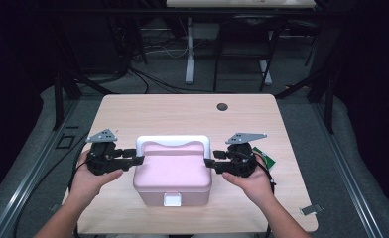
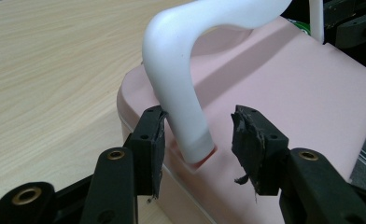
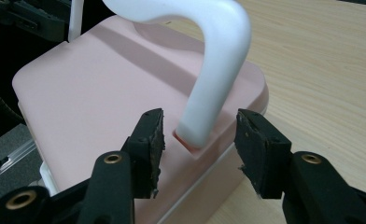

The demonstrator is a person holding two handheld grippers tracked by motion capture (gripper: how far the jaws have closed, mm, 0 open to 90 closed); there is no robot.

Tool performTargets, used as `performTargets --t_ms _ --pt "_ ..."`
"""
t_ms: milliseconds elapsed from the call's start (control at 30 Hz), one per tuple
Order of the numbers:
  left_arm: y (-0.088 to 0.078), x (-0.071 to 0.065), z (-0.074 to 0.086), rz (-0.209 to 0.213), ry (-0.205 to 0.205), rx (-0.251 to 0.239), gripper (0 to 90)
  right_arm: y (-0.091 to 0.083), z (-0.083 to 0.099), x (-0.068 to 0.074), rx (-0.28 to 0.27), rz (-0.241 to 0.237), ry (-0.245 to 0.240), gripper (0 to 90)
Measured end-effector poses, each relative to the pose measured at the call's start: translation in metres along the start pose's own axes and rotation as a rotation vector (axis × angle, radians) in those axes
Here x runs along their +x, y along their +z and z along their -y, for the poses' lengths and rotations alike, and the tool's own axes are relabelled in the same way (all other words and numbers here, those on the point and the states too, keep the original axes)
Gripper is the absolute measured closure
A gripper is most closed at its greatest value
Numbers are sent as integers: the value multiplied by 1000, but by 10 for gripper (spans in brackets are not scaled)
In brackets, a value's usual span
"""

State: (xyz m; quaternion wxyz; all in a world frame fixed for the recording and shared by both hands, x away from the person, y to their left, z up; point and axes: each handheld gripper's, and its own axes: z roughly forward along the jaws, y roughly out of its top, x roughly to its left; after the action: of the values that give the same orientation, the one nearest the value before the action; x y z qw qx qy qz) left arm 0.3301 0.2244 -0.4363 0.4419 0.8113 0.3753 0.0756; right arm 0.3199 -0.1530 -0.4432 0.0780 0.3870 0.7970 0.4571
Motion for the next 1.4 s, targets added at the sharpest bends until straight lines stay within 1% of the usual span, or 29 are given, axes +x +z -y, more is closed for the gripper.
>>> performTargets --t_ms 100,200,267,300,400,433,467,500,533,633,667,700,733,867,900,967,1000,1033,1133,1267,1367,1400 --pt "2 0 -1 -8 -3 -1 555 6 -2 0 3 6 -7 522" --pt "3 1 -1 -8 -2 -1 574 10 -3 0 -1 -22 -2 530" --pt "4 1 0 -11 -6 -3 586 13 -4 1 -6 -27 -5 542" --pt "4 1 0 -10 -2 -1 589 13 -4 2 -8 -26 -6 542" --pt "6 0 1 -11 -3 -6 596 13 -5 3 -11 -5 -12 567" --pt "6 0 1 -11 -3 -6 597 13 -5 3 -11 -5 -12 567" --pt "7 0 1 -10 -5 -12 598 13 -4 3 -19 3 -16 594" --pt "7 0 1 -10 -5 -12 598 12 -4 3 -17 3 -17 602" --pt "6 -1 2 -19 4 -17 602 11 -3 3 -21 -1 -18 612" --pt "6 -3 2 -30 13 -20 615 10 -2 4 -27 0 -22 645" --pt "5 -5 3 -40 30 -20 621 10 -2 5 -32 11 -30 654" --pt "5 -5 3 -40 30 -20 627 10 -2 5 -32 11 -30 654" --pt "4 -6 3 -48 38 -23 633 9 -1 6 -33 5 -43 660" --pt "4 -8 4 -59 41 -27 653 8 0 8 -37 20 -54 669" --pt "3 -9 5 -62 44 -32 675 8 0 10 -37 40 -60 680" --pt "2 -9 6 -61 41 -35 695 7 1 11 -40 40 -66 687" --pt "1 -8 7 -52 36 -41 706 6 2 12 -45 38 -80 699" --pt "0 -8 8 -50 32 -45 711 6 2 13 -46 46 -82 708" --pt "0 -9 8 -49 35 -46 724 6 3 14 -47 51 -79 735" --pt "-1 -11 9 -54 40 -48 732 5 3 14 -44 56 -78 741" --pt "-2 -12 9 -47 45 -40 733 4 5 15 -49 44 -70 742" --pt "-2 -12 9 -45 47 -39 733 3 5 15 -48 43 -75 743"
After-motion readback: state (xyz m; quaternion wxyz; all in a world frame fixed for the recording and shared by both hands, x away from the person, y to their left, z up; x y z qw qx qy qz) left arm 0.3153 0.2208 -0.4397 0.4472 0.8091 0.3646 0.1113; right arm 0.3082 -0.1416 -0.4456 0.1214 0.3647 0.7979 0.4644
